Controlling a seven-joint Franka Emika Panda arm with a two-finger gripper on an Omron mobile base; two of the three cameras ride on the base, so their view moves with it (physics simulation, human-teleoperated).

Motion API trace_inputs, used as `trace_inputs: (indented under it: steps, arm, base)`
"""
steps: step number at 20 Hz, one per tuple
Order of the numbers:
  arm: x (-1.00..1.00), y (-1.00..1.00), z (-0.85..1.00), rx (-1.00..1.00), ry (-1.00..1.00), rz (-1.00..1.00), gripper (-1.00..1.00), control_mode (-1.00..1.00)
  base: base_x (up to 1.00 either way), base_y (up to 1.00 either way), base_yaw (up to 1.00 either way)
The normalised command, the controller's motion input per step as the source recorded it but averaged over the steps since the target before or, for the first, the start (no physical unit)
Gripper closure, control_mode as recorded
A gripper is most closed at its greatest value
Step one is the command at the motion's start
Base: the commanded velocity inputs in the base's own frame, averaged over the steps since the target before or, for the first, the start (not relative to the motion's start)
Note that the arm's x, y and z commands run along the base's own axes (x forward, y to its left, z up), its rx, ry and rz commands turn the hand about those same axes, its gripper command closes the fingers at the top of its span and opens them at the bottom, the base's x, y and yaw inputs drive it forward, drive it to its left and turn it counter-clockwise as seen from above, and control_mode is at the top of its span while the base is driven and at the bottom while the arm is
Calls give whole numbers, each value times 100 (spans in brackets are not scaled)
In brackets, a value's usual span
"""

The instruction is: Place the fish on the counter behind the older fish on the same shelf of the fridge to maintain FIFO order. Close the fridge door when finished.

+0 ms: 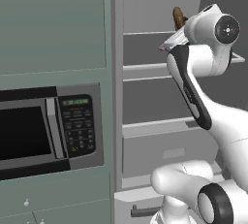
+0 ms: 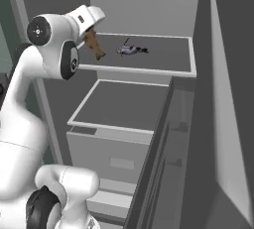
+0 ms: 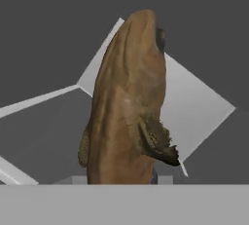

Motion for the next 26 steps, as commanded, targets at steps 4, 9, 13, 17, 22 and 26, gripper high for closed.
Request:
trace_inputs:
  steps: [4,9,13,17,22,26]
  arm:
    - [67,5,1,-22,0,20,100,-100]
    - [70,11,1,-17,0,19,100,-100]
    - [70,22,-1,-24,0,9,100,-100]
    - [61,3,0,-18,5,0,100,-100]
    - [62,1,-2,-21,14,0,100,-100]
    - [58,0,0,-16,3,1,100,-100]
  base:
    - [0,0,0]
    - [0,0,0]
    - [0,0,0]
    - [0,0,0]
    - [0,0,0]
    - [0,0,0]
